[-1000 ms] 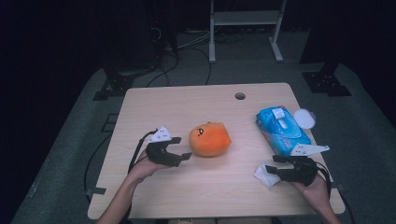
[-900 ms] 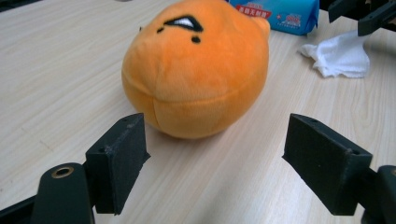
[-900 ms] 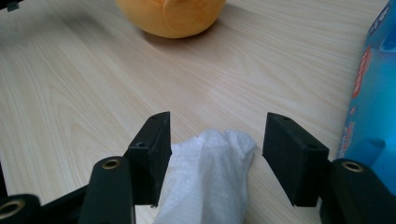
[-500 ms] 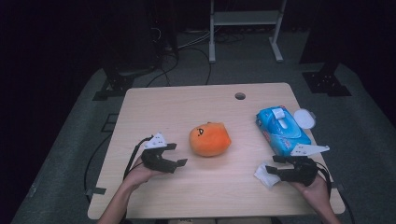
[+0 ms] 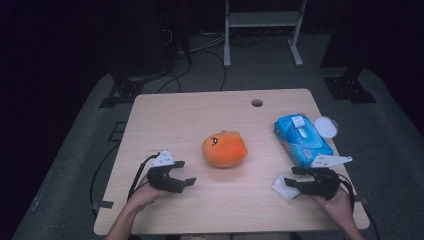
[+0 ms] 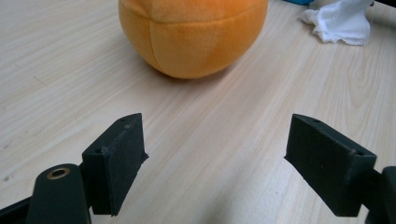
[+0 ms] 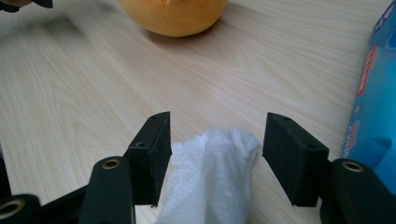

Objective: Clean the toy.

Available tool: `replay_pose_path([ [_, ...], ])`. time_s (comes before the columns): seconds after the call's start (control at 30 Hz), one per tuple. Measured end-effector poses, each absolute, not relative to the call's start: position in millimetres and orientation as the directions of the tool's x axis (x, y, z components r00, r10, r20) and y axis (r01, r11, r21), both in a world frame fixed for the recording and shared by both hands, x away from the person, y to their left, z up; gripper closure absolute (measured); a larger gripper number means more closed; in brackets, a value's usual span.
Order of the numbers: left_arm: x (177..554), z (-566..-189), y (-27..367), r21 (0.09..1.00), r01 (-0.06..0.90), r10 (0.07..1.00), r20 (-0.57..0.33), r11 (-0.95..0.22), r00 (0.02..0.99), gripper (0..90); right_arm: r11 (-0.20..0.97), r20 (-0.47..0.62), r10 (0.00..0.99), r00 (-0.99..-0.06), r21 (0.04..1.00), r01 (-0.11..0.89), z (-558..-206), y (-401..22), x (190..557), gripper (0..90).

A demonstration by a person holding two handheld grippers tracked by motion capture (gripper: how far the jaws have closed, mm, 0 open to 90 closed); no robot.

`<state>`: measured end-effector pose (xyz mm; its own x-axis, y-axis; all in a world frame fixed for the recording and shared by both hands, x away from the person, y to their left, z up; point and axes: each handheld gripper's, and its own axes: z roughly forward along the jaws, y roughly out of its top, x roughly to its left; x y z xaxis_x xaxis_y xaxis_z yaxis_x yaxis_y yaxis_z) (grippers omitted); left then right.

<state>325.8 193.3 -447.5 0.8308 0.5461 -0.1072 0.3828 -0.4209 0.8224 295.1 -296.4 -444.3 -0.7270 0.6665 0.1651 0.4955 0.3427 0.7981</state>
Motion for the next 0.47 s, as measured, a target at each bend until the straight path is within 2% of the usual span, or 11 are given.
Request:
replay_pose_path([
  [0.47, 317.6, -457.6, 196.5, 0.814, 0.398, 0.548, -0.120, -0.423, 0.828, 16.7, 0.345, 0.162, 0.668, -0.726, 0.798, 0.495, -445.2, -294.6, 295.0, 40.1],
])
